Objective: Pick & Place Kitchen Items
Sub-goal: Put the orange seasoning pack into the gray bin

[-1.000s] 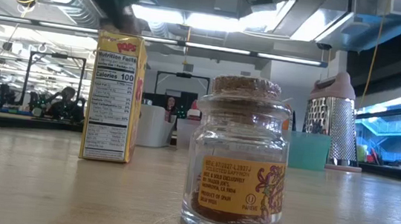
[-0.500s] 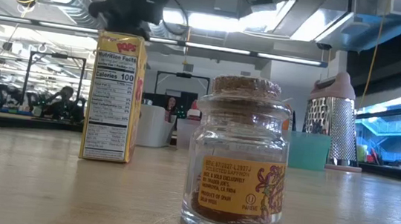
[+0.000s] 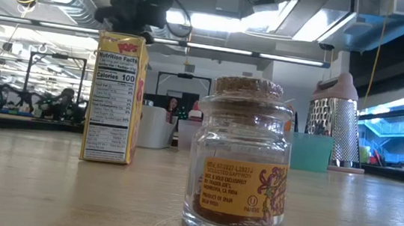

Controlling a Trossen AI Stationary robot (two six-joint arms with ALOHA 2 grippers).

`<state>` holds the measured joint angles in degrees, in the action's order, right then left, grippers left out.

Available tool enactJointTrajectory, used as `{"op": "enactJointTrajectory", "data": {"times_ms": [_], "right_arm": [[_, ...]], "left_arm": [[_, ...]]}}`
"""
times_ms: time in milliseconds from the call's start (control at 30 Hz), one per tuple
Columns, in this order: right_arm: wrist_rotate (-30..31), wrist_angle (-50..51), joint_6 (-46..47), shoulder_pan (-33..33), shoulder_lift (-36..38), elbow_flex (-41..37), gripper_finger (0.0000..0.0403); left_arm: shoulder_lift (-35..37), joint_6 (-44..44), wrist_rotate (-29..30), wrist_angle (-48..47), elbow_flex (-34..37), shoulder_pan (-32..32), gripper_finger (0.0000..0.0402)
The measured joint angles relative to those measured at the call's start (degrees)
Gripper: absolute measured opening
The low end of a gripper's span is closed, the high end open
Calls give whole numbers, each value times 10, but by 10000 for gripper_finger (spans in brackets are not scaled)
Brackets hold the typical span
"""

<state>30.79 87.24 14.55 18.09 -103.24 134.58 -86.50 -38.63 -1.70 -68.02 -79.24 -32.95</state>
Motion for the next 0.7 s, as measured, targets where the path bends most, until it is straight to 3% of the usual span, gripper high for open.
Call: {"op": "enactJointTrajectory", "data": {"times_ms": [567, 700], "right_arm": [[0, -1, 0, 0, 0, 0, 180], [1, -1, -1, 0, 0, 0, 180]], "left_arm": [[0, 21, -28, 13, 3, -21, 2], [0, 21, -8, 18, 27, -21, 2]]}}
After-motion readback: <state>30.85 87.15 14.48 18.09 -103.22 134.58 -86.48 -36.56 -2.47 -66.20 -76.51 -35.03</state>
